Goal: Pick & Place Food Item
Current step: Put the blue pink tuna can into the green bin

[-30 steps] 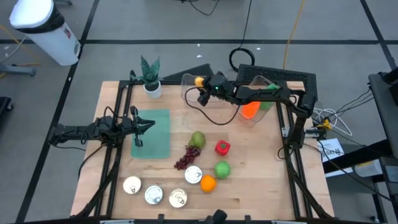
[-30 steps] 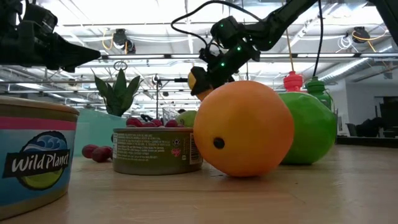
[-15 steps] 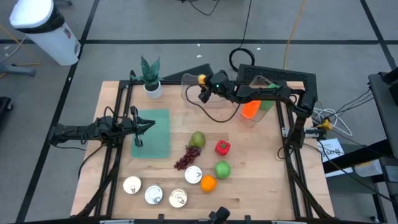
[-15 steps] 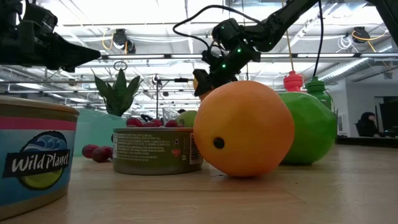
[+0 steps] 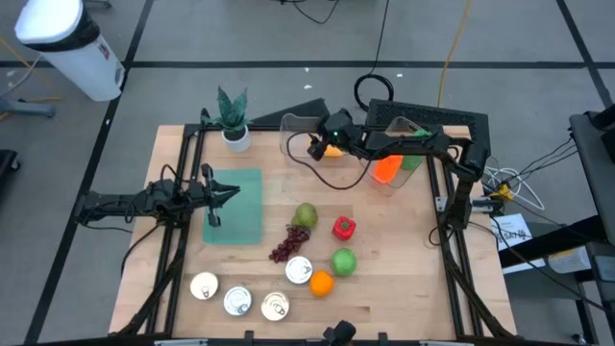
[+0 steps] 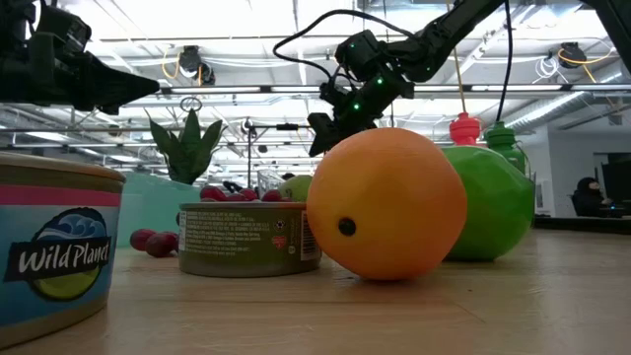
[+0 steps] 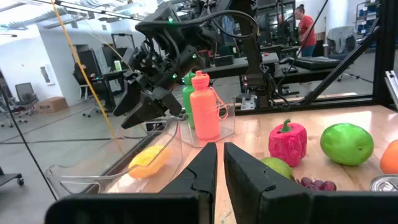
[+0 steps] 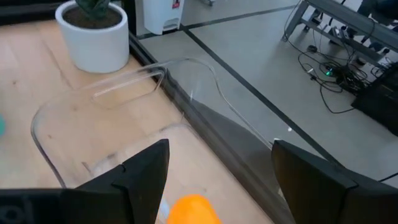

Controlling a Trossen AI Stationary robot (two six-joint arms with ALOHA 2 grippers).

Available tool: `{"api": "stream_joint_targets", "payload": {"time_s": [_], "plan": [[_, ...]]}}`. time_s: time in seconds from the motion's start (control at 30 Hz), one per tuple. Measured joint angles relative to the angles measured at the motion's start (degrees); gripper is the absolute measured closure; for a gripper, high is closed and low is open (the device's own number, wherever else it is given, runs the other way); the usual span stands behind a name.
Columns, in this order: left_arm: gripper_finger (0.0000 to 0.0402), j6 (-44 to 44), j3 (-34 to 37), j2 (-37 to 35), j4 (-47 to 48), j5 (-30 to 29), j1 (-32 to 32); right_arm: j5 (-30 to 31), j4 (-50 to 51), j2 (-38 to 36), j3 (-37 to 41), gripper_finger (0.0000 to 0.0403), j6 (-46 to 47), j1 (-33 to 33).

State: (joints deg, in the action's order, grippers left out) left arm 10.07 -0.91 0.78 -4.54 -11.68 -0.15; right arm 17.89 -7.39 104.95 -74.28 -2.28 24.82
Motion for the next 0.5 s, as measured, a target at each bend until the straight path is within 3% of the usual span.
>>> {"api": "stream_joint_targets", "payload": {"time_s": [0.27, 0.5], "plan": [[0.036, 0.0, 0.0, 0.0, -0.02, -0.01, -0.01, 0.07, 2.12, -4.37, 0.04, 0.0134, -4.95, -2.1], [0.036, 0.0, 0.0, 0.0, -0.02, -0.02, -0.02, 0.24, 13.75, -15.62, 0.07, 0.0149, -5.32, -5.99]]}}
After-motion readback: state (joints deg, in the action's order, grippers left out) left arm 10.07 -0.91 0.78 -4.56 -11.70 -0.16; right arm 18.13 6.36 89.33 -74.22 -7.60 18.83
